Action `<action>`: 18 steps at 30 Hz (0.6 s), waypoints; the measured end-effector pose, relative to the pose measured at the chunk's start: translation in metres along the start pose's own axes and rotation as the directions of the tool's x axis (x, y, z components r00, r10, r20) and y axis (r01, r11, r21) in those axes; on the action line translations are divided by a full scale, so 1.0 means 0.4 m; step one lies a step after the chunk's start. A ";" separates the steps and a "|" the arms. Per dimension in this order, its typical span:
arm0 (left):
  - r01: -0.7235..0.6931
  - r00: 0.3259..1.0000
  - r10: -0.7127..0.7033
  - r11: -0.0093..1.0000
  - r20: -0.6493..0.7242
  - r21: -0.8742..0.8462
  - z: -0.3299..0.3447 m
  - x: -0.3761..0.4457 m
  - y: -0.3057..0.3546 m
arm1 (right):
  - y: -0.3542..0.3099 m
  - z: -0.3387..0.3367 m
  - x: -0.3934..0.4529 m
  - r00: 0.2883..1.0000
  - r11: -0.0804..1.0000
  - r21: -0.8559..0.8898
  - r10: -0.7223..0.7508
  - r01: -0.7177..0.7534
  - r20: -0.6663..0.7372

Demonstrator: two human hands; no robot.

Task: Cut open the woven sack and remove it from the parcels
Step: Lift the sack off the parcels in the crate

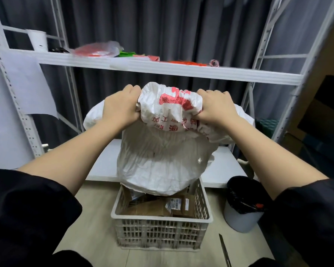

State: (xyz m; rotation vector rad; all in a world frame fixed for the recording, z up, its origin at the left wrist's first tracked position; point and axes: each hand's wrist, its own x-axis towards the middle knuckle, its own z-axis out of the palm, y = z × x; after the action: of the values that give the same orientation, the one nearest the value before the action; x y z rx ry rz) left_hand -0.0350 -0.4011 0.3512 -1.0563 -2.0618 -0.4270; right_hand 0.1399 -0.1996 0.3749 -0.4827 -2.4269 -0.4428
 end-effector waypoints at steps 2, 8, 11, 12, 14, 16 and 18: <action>-0.052 0.998 0.053 0.999 0.041 -0.015 -0.013 -0.010 -0.008 | -0.013 0.007 -0.013 1.000 1.000 0.019 0.007 -0.007 0.005; -0.392 0.915 0.400 0.911 0.046 -0.127 -0.013 -0.083 -0.069 | -0.025 0.061 -0.102 0.997 0.994 0.085 0.075 -0.073 -0.031; -0.323 0.936 0.343 0.925 0.077 -0.200 -0.022 -0.080 -0.043 | -0.044 0.073 -0.127 0.997 0.996 0.054 0.072 -0.071 -0.008; -0.324 0.927 0.355 0.920 0.120 -0.221 -0.025 -0.079 -0.029 | -0.051 0.070 -0.129 0.998 0.997 0.038 0.069 -0.069 0.004; -0.297 0.912 0.363 0.905 0.190 -0.305 -0.027 -0.081 -0.005 | -0.066 0.055 -0.128 0.998 0.999 0.007 0.054 -0.054 0.019; -0.213 0.913 0.327 0.891 0.242 -0.402 -0.030 -0.081 0.008 | -0.081 0.031 -0.116 1.000 0.999 -0.034 0.023 -0.023 0.002; -0.203 0.900 0.324 0.904 0.293 -0.377 -0.030 -0.076 0.019 | -0.093 0.001 -0.103 1.000 0.997 -0.081 -0.006 0.005 -0.005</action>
State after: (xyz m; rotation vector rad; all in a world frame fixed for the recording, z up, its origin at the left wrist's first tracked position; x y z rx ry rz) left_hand -0.0121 -0.4200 0.3359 -1.7091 -2.1463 -0.4908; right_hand 0.1539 -0.2416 0.3413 -0.5090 -2.4133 -0.5463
